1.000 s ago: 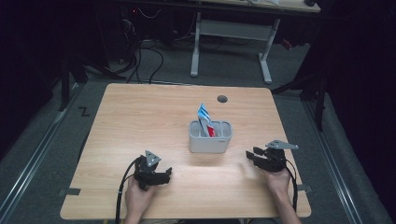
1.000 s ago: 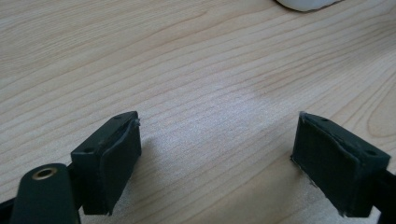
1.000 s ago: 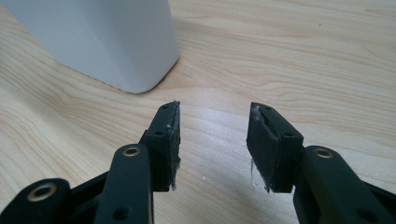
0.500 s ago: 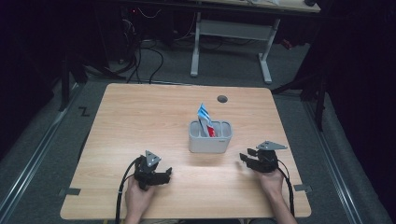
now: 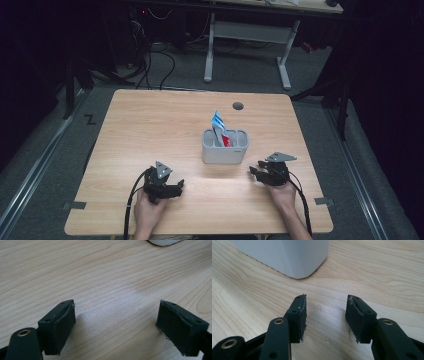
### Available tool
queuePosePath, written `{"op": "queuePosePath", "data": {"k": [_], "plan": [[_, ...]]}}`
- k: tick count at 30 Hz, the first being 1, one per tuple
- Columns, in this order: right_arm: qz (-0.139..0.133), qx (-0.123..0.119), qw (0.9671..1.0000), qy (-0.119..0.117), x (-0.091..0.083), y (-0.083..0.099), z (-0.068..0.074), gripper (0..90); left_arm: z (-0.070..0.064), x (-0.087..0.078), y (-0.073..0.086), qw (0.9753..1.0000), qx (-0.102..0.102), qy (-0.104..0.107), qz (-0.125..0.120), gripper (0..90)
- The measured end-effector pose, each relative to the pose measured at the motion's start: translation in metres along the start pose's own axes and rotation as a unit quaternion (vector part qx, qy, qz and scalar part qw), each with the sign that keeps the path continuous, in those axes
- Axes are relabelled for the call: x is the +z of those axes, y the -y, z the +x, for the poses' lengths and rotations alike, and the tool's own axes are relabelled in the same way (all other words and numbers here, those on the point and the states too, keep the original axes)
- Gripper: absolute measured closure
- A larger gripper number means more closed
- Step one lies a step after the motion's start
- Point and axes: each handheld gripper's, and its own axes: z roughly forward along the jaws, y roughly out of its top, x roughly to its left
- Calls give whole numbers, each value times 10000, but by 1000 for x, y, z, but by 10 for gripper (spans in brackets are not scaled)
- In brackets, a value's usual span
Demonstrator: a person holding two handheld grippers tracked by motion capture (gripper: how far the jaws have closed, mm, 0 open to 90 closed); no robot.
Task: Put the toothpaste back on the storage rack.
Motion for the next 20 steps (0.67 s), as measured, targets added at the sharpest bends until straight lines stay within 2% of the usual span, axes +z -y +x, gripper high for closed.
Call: {"op": "queuePosePath", "data": {"k": [4,6,14,20], "plan": [[12,-48,10000,55,2,-1,3,497,0,0,0,10000,-3,-1,-1,157],[41,-216,9996,148,2,-1,7,479,0,0,0,10000,-5,-2,-2,157],[74,-183,9996,192,3,-2,7,411,0,0,0,10000,-6,-3,-1,157],[81,-190,9996,176,4,-2,8,396,0,0,0,10000,-10,-2,-1,157]]}}
